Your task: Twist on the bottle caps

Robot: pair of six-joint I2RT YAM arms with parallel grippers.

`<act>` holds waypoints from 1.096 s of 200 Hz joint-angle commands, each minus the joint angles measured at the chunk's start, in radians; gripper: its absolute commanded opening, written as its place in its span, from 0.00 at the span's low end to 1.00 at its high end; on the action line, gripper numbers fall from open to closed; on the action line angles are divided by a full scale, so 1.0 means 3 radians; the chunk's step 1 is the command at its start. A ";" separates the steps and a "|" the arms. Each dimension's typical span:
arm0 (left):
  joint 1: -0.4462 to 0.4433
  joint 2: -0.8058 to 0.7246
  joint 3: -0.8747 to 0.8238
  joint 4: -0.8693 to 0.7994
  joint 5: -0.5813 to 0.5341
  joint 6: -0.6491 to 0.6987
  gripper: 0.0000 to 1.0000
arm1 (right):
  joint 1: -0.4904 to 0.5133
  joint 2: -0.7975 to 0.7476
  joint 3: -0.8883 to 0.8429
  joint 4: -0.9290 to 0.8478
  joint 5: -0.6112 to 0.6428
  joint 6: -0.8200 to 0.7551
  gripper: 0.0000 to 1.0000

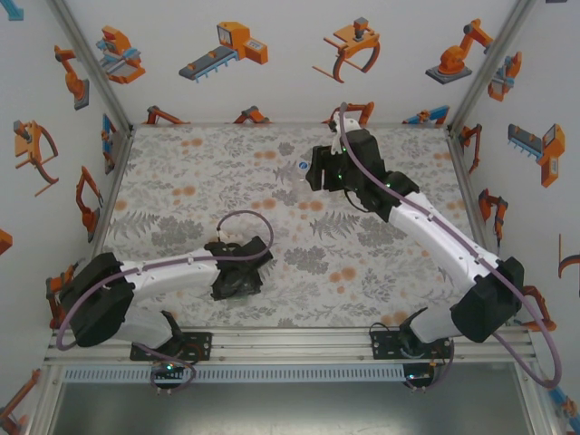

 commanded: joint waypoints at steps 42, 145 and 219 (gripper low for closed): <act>-0.0093 0.0032 -0.0030 -0.0059 -0.0194 -0.0225 0.63 | 0.0020 -0.0050 -0.0048 0.0068 -0.0110 0.0112 0.58; -0.0075 -0.0202 -0.0020 0.0067 -0.0246 0.0137 0.34 | 0.0035 -0.0155 -0.0095 -0.0017 -0.0175 0.0248 0.55; 0.0504 -0.1409 0.0490 -0.0120 -0.0485 0.1777 0.15 | 0.0333 0.0001 0.0060 -0.0175 -0.0005 0.0279 0.54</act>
